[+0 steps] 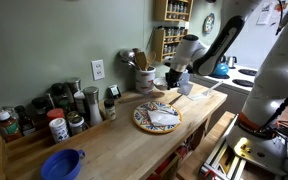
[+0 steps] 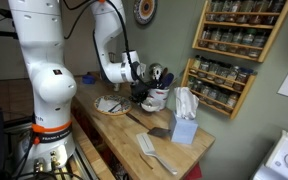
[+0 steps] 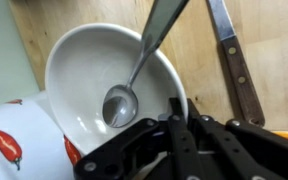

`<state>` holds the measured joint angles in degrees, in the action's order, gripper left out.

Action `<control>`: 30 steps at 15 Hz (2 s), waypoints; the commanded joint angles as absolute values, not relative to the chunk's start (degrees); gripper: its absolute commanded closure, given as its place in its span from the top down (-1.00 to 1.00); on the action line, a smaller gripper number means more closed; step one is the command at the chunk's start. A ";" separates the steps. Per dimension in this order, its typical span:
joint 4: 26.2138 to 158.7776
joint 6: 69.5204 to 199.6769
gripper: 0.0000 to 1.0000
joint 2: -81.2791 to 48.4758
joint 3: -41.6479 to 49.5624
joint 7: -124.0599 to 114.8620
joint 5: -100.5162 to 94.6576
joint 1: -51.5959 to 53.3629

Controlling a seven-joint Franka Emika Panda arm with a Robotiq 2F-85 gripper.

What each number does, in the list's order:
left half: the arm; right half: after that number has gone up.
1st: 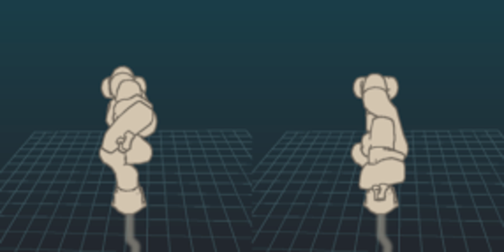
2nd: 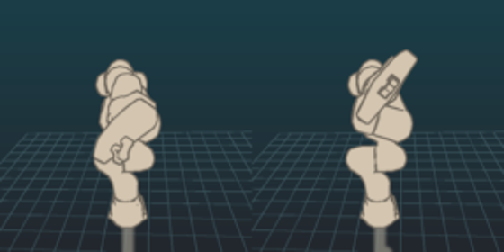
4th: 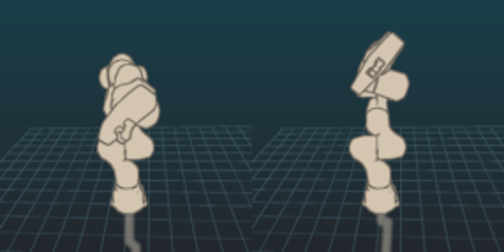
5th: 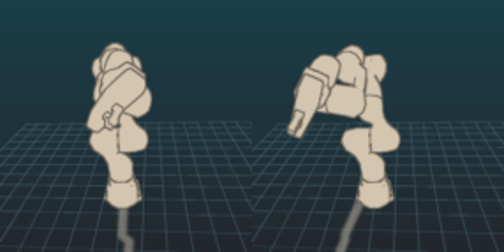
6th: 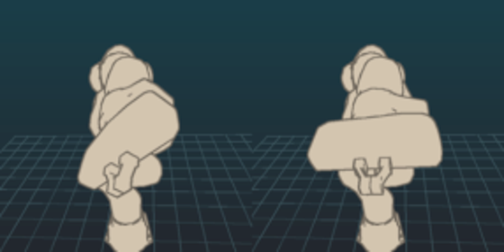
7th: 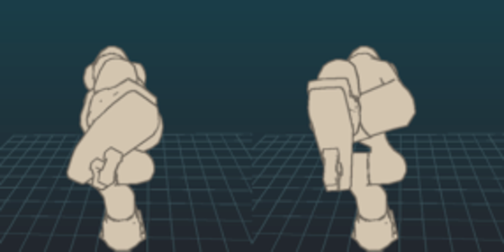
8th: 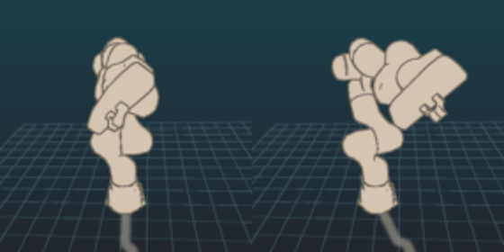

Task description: Pick up the white bowl and move it to the left side of the table

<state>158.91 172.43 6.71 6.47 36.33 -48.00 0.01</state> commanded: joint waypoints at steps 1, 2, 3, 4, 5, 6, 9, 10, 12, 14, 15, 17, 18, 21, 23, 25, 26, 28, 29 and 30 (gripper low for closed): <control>158.80 174.46 -0.96 10.59 6.18 37.32 -52.66 2.96; 158.76 175.22 -0.96 10.62 3.94 38.73 -51.97 1.81; 158.80 176.24 -0.96 10.22 3.60 39.31 -51.92 2.56; 158.93 176.67 -0.96 10.13 5.82 40.21 -52.10 5.64; 159.10 177.66 -0.96 9.45 6.10 41.34 -51.39 6.88; 159.19 178.22 -0.96 9.27 6.46 42.19 -51.02 8.35; 158.81 182.44 -0.96 8.21 7.43 44.76 -51.81 12.95; 158.71 184.20 -0.96 7.58 7.96 45.49 -52.22 14.79; 158.69 188.11 -0.96 5.61 9.41 46.52 -53.45 18.52; 158.70 191.29 -0.96 4.21 10.20 46.14 -57.03 21.04; 158.70 192.63 -0.96 3.34 10.35 45.42 -59.68 21.99; 158.69 196.87 -0.96 1.05 10.49 42.73 -65.43 22.99; 158.52 192.97 -0.84 2.66 3.50 43.56 -61.82 15.93; 158.45 195.38 -0.84 0.68 3.39 42.41 -64.80 16.40; 157.06 196.50 -0.96 -1.82 2.31 42.90 -65.07 16.21; 155.20 197.47 -0.96 -5.17 -1.55 43.45 -65.45 15.17; 154.85 197.70 -0.96 -6.35 -3.29 43.65 -65.80 14.88; 155.04 197.73 -0.96 -8.04 -5.85 43.66 -66.30 14.20; 155.28 197.48 -0.96 -8.63 -6.76 43.63 -66.52 13.85; 155.59 197.15 -0.96 -8.70 -7.51 43.65 -66.83 13.53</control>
